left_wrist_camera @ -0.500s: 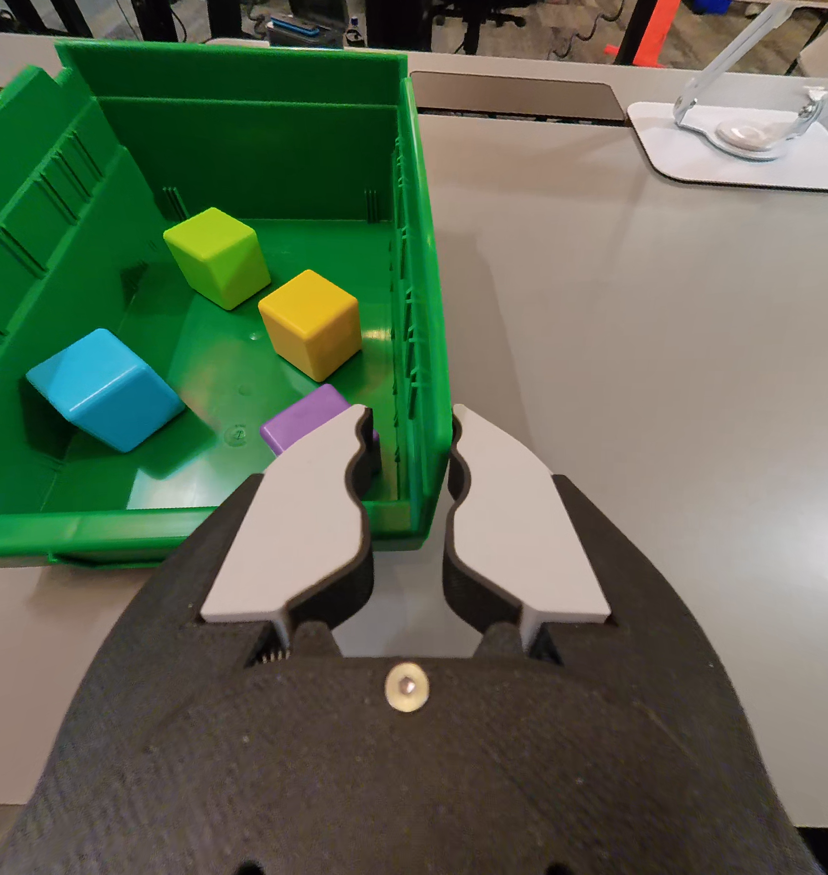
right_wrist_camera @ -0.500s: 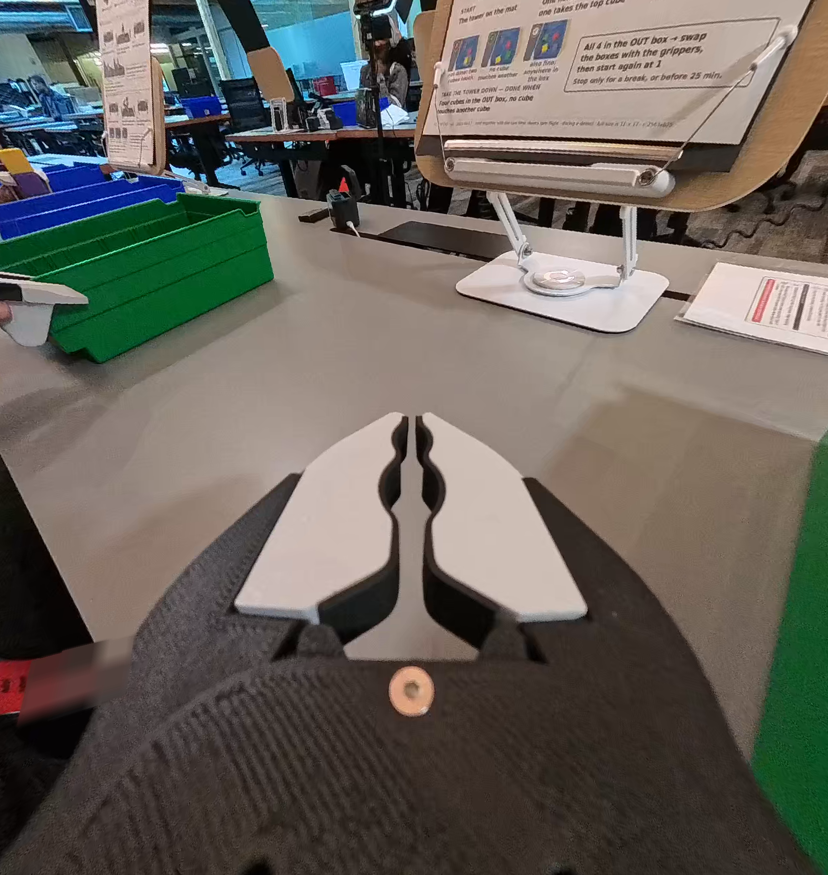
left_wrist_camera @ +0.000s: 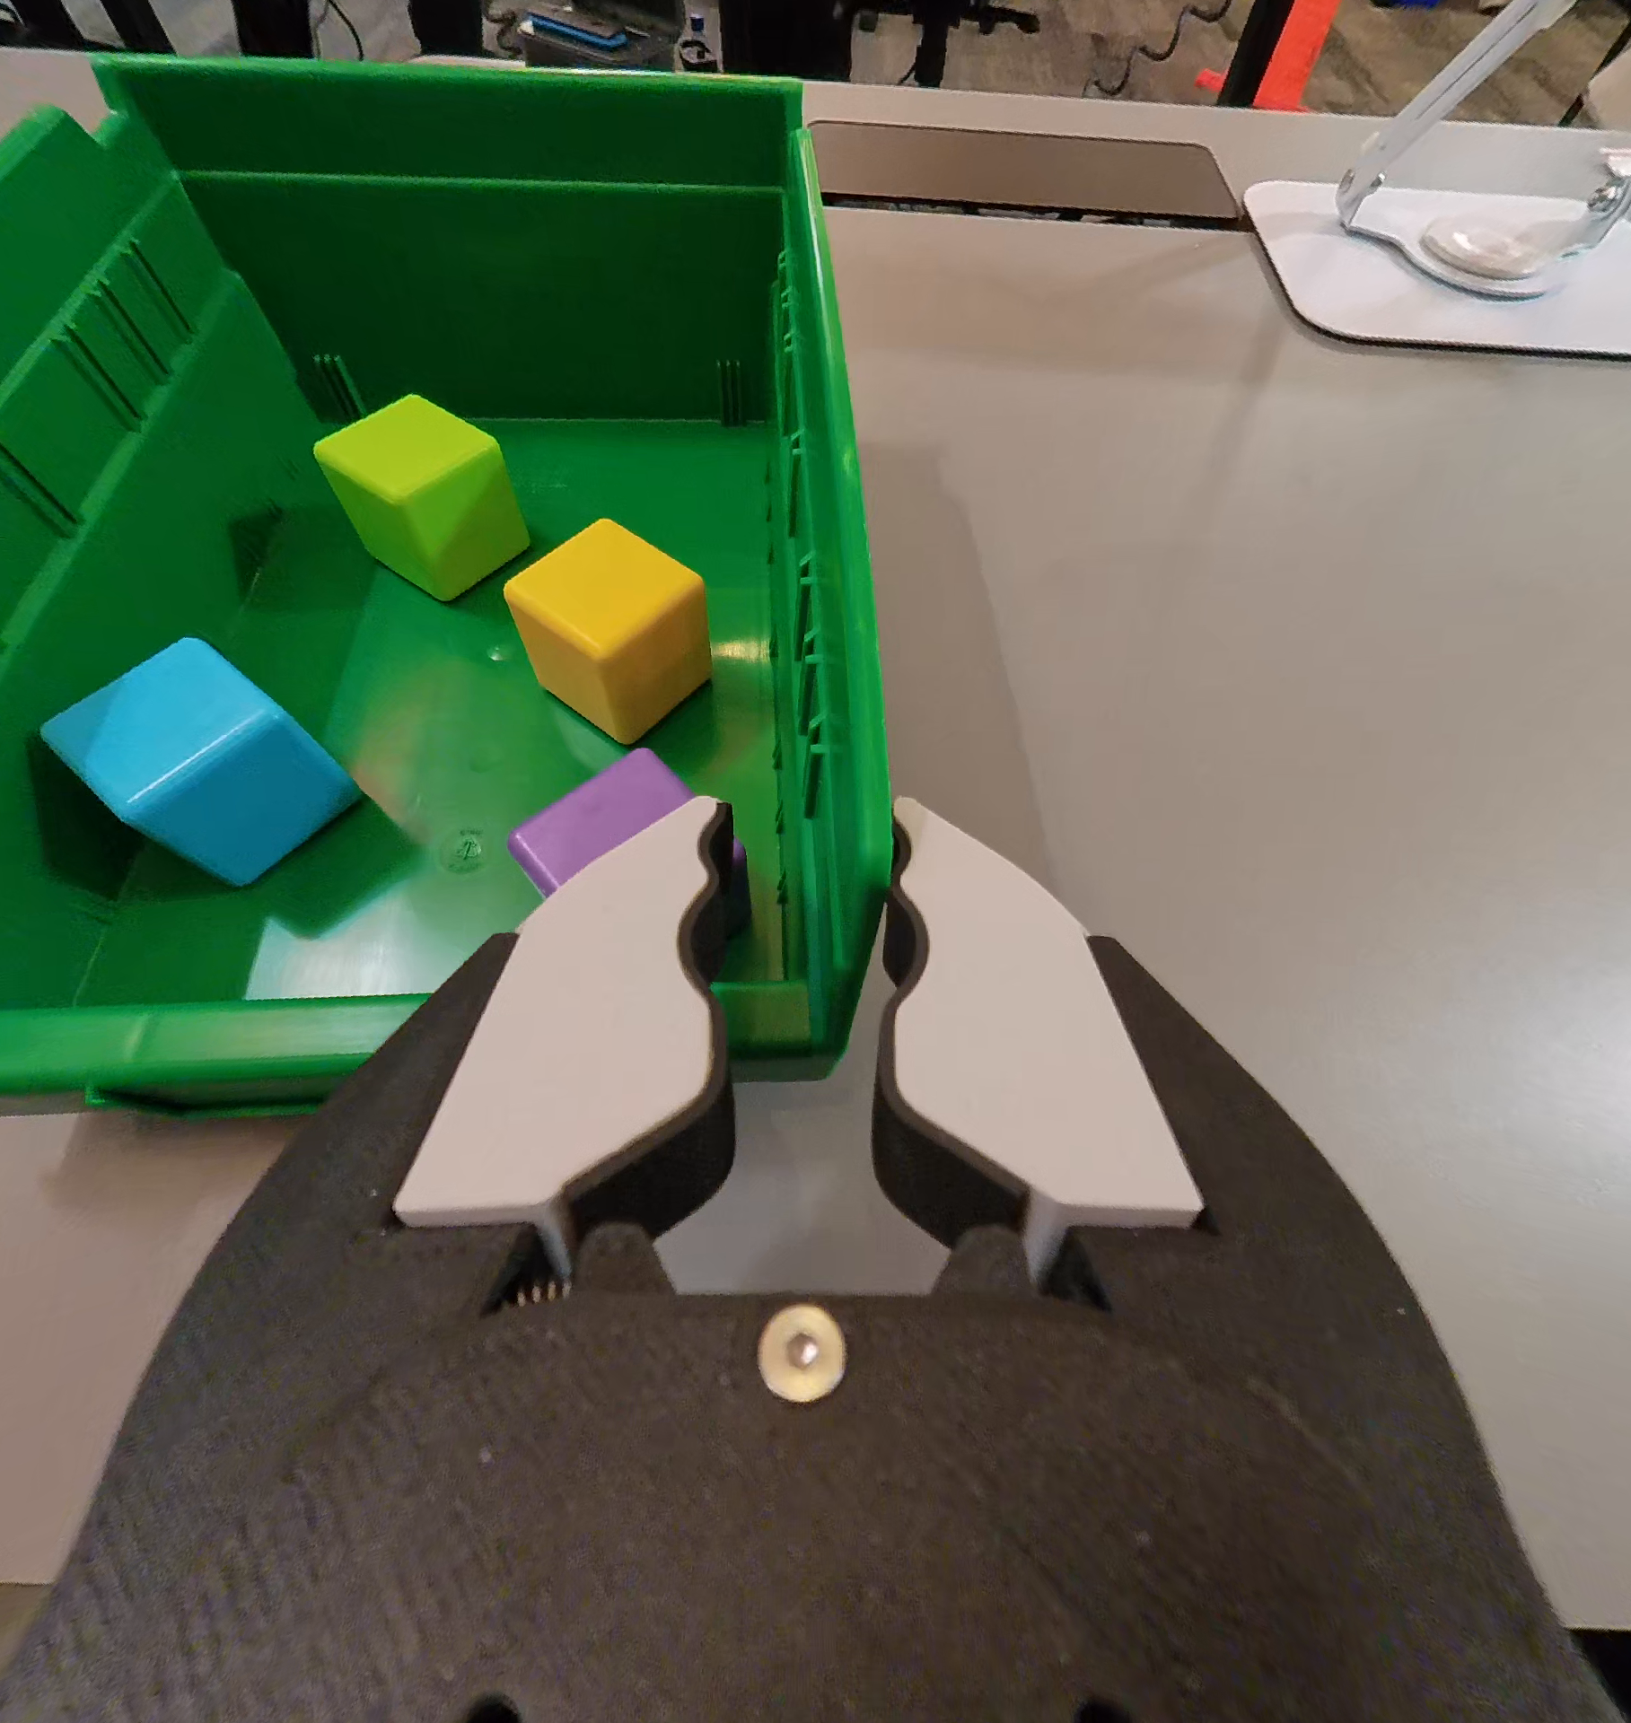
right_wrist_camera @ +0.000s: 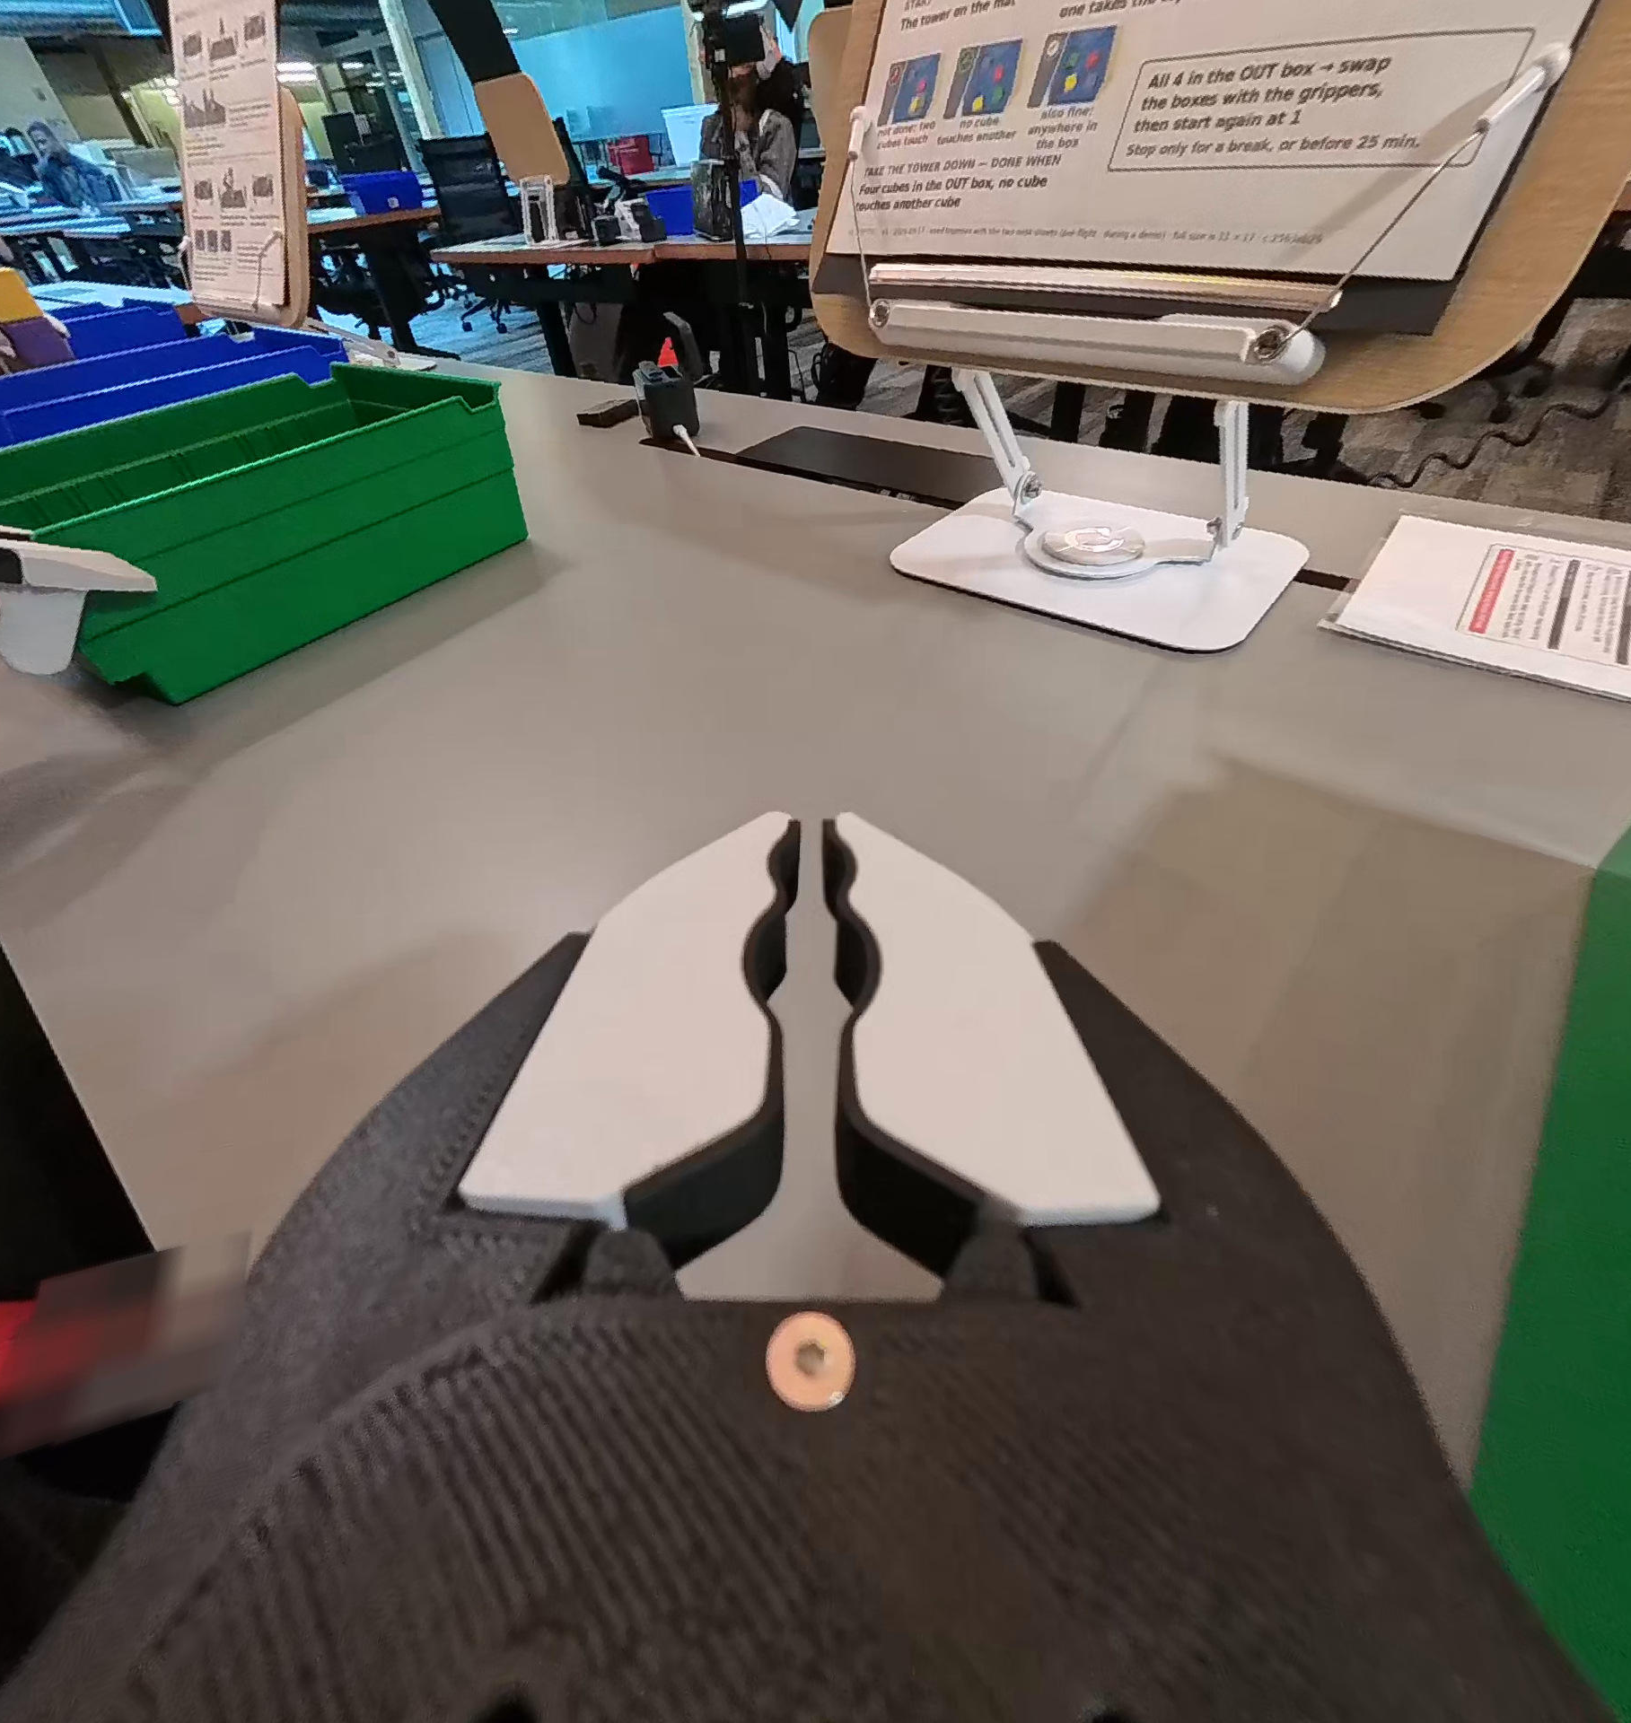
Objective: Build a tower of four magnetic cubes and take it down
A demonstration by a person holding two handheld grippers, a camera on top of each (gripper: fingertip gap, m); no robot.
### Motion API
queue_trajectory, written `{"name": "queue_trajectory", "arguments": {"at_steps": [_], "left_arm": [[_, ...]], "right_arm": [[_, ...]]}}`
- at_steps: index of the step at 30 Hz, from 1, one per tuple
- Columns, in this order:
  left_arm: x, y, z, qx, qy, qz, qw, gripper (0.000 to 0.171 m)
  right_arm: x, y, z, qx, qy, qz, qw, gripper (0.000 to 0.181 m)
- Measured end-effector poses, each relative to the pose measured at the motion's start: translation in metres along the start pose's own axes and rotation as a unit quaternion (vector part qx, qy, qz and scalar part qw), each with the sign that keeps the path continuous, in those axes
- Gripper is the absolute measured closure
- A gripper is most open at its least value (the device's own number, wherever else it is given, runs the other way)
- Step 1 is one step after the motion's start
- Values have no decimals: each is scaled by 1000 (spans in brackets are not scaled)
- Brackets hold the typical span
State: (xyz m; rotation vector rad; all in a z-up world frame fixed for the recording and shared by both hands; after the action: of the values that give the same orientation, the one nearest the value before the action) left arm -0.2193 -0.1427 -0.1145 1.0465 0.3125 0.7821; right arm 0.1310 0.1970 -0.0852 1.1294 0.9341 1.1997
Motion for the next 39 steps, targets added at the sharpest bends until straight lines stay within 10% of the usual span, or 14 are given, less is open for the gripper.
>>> {"name": "queue_trajectory", "arguments": {"at_steps": [28,39], "left_arm": [[0,3,3,0,-26,9,1000,115],[-13,-6,51,21,-33,12,999,102]], "right_arm": [[2,1,1,7,-1,-12,1000,173],[-48,-7,-40,-63,172,-54,982,124]]}}
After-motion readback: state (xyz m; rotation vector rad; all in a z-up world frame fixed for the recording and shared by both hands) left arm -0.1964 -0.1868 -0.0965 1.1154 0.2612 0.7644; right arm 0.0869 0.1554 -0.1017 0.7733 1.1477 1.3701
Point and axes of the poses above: each gripper's, where its closed fingertips meet, z back along the fingers, y out of its top, x = y × z across the jaws, the point moved 7 cm from there along z, back along the fingers, and after that the axes turned 6 degrees about z, right-handed, at the moved point
